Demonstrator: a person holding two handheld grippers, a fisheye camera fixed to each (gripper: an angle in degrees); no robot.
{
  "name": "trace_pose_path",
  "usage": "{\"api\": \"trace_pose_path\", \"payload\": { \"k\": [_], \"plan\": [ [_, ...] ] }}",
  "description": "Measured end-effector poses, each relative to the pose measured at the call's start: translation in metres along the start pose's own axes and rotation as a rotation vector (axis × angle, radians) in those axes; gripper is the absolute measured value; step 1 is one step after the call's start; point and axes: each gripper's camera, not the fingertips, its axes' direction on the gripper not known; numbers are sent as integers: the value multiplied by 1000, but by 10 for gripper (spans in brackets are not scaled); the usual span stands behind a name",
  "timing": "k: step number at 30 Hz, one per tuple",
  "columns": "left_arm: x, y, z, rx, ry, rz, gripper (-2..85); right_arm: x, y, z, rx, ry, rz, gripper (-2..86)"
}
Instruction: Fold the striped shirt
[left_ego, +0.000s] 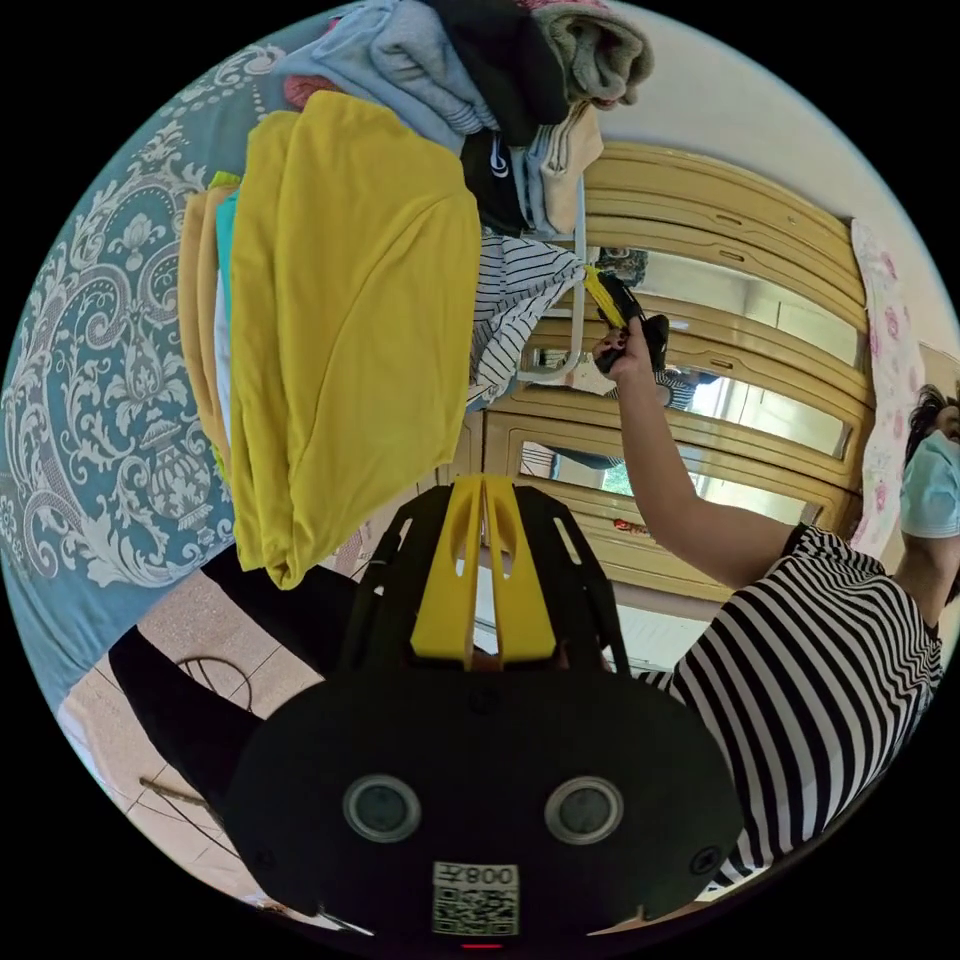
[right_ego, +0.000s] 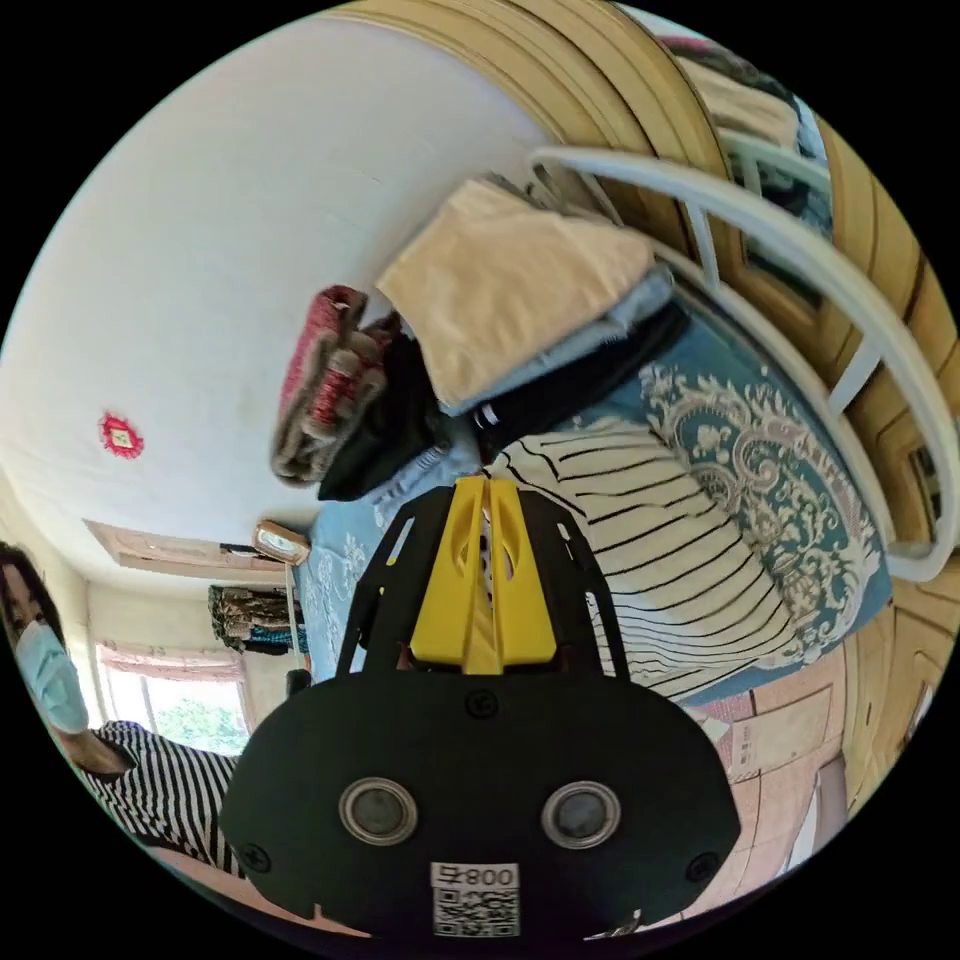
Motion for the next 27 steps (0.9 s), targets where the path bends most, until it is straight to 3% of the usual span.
{"api": "trace_pose_path", "payload": {
  "k": [12, 20, 27],
  "plan": [
    [154, 26, -126, 184, 98, 239, 2, -327, 143, -63, 39, -194, -587, 3],
    [283, 90, -291, 496, 128, 499, 2, -585, 292, -62, 35, -283, -1001, 4],
    [379, 160, -423, 735, -5, 654, 2, -722, 404, -16, 21, -350, -1129, 4]
  ]
}}
